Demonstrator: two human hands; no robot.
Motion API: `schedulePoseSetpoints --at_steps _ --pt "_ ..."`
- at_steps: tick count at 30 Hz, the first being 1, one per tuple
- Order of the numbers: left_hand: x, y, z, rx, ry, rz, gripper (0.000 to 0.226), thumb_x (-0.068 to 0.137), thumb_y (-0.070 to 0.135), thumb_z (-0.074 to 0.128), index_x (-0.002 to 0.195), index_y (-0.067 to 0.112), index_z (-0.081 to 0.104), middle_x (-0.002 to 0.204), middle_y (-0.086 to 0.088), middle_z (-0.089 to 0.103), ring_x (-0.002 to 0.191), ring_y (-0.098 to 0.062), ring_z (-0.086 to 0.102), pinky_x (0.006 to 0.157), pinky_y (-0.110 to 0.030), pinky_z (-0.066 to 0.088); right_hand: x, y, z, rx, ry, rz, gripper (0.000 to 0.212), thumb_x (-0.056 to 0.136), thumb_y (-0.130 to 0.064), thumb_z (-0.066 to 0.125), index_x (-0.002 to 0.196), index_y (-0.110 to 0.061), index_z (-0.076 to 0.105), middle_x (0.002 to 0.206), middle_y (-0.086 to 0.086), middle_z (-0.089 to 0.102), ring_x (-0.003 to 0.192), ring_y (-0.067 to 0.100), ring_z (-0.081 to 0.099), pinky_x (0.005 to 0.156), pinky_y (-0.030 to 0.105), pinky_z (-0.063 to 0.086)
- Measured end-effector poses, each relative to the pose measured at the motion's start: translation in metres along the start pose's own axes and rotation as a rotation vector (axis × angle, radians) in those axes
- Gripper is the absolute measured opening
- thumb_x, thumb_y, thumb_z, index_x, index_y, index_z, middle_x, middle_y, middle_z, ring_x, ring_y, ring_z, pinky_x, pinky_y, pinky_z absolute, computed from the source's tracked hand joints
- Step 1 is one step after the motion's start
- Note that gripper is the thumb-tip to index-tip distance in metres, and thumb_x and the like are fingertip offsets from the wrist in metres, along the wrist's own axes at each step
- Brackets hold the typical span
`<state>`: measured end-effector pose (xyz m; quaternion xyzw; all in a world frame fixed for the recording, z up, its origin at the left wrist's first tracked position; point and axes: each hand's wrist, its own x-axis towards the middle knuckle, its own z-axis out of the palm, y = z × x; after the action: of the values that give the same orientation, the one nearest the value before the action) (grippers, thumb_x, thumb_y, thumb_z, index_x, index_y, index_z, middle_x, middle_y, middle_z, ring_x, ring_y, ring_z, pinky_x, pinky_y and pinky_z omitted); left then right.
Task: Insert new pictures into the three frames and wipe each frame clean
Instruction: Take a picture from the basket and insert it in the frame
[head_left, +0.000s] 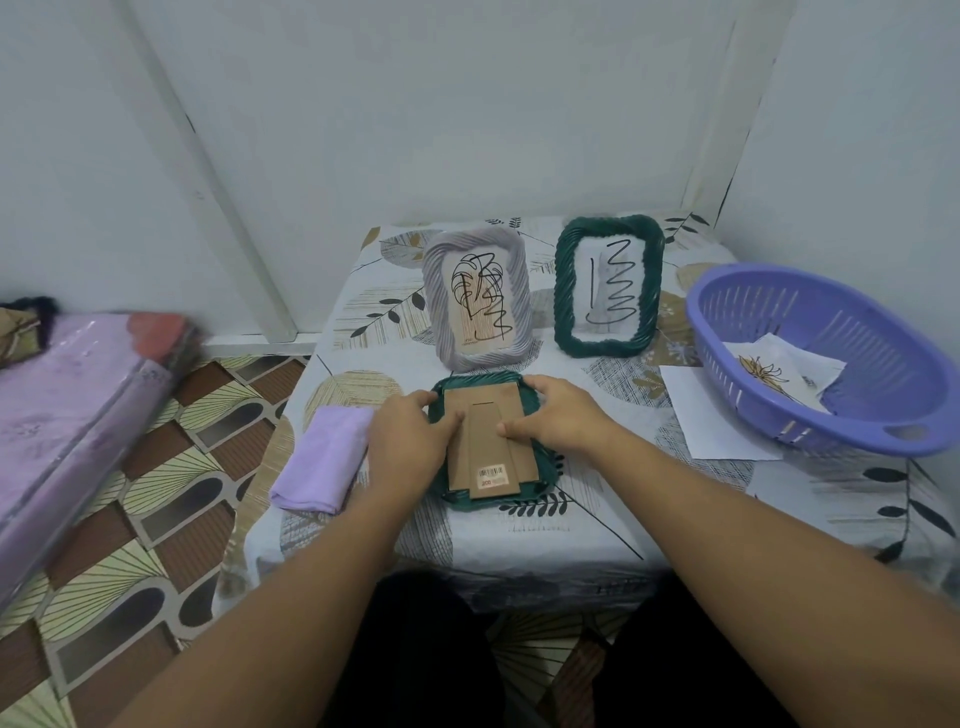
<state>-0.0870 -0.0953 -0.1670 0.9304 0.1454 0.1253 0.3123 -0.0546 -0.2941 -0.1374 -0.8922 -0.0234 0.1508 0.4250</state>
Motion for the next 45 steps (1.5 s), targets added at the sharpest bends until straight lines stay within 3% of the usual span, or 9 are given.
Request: schedulePoseSetpoints --at_steps 8,19,27,37,43,45 --pt "-0.006 -0.013 0.005 0.006 0.045 0.05 0.061 0.086 0.059 0.07 0.137 0.026 0.064 0.106 -0.002 0.044 0.111 -0.026 0.046 0.1 -0.039 0.043 -0.001 0.004 0.002 0.017 0.015 -0.007 0.078 0.077 -0.037 0.087 0.146 -0.025 0.052 0.133 -0.003 0.064 0.114 0.015 0.059 0.103 0.036 0.049" --pt "-0.007 -0.012 0.009 0.127 0.056 0.105 0.054 0.093 0.06 0.058 0.136 0.028 0.066 0.105 -0.001 0.041 0.103 -0.022 0.037 0.096 -0.036 0.035 0.009 0.012 0.009 0.025 0.031 0.036 0.095 0.068 -0.047 0.089 0.151 -0.03 0.046 0.14 -0.006 0.06 0.124 0.018 0.058 0.108 0.043 0.048" --pt "-0.009 -0.011 0.01 0.109 0.117 0.108 0.054 0.089 0.054 0.067 0.131 0.02 0.067 0.112 -0.009 0.048 0.108 -0.029 0.042 0.096 -0.039 0.036 0.012 0.014 0.01 0.044 0.015 0.054 0.111 0.053 -0.056 0.086 0.152 -0.03 0.044 0.141 -0.007 0.06 0.125 0.018 0.059 0.107 0.043 0.048" --pt "-0.008 -0.01 0.007 0.056 0.031 0.048 0.056 0.091 0.055 0.065 0.139 0.026 0.063 0.112 -0.004 0.043 0.112 -0.028 0.039 0.097 -0.034 0.031 0.016 0.019 0.011 0.058 0.02 0.045 0.105 0.057 -0.052 0.088 0.151 -0.03 0.045 0.141 -0.006 0.061 0.124 0.018 0.059 0.107 0.043 0.049" --pt "-0.006 -0.01 0.006 0.009 0.012 0.053 0.046 0.09 0.055 0.067 0.129 0.032 0.07 0.109 -0.002 0.043 0.107 -0.021 0.036 0.091 -0.03 0.03 0.018 0.02 0.012 0.037 0.023 0.041 0.101 0.063 -0.05 0.09 0.152 -0.03 0.044 0.144 -0.005 0.058 0.126 0.019 0.057 0.108 0.043 0.048" --pt "-0.007 -0.009 0.006 0.002 0.019 0.048 0.046 0.089 0.054 0.069 0.128 0.031 0.068 0.113 -0.005 0.046 0.113 -0.027 0.041 0.093 -0.032 0.032 0.02 0.021 0.012 0.032 0.021 0.038 0.102 0.063 -0.051 0.089 0.152 -0.031 0.044 0.143 -0.005 0.059 0.126 0.019 0.057 0.108 0.043 0.048"
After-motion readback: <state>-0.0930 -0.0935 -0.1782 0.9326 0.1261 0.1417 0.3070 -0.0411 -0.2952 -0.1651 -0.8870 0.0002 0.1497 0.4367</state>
